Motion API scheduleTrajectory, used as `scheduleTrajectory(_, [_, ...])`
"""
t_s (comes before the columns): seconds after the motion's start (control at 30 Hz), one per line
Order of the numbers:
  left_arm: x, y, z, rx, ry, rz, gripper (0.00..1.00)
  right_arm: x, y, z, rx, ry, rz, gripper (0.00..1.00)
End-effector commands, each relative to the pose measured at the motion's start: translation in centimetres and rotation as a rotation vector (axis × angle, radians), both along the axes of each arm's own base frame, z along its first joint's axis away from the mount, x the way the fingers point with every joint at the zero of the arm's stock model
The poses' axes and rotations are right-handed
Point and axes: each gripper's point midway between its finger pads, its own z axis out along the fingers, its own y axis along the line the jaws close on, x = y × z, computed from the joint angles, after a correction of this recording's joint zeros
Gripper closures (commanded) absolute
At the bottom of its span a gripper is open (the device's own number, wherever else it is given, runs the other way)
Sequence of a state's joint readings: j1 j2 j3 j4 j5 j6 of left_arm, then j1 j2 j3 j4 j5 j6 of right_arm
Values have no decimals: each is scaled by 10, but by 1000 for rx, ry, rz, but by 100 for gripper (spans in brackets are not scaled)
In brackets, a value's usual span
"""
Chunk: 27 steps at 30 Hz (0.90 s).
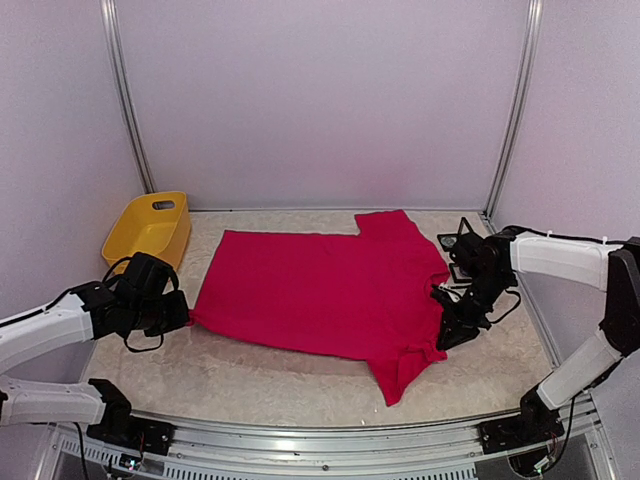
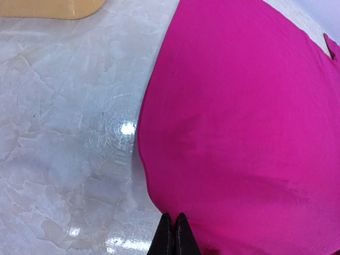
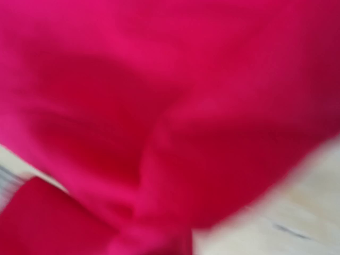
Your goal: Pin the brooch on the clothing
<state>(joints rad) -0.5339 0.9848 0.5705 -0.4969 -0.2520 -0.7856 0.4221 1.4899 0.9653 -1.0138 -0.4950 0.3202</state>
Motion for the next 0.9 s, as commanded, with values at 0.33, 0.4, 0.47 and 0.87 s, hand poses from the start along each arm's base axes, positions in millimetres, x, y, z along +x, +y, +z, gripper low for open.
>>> scheduleTrajectory(0.33, [-8, 5, -5, 17, 16, 15, 100, 38, 50, 33, -158, -311, 192, 68])
scheduleTrajectory(0.4, [-8, 6, -5, 22, 18, 19, 100, 37, 83, 15, -83, -319, 236, 71])
scheduleTrajectory(0.47, [-8, 6, -5, 25, 18, 20, 100, 44, 86, -10, -132, -293, 221, 81])
scheduleTrajectory(0.87, [-8, 27, -8, 91, 3, 112, 79, 12, 75, -71, -181, -135, 283, 100])
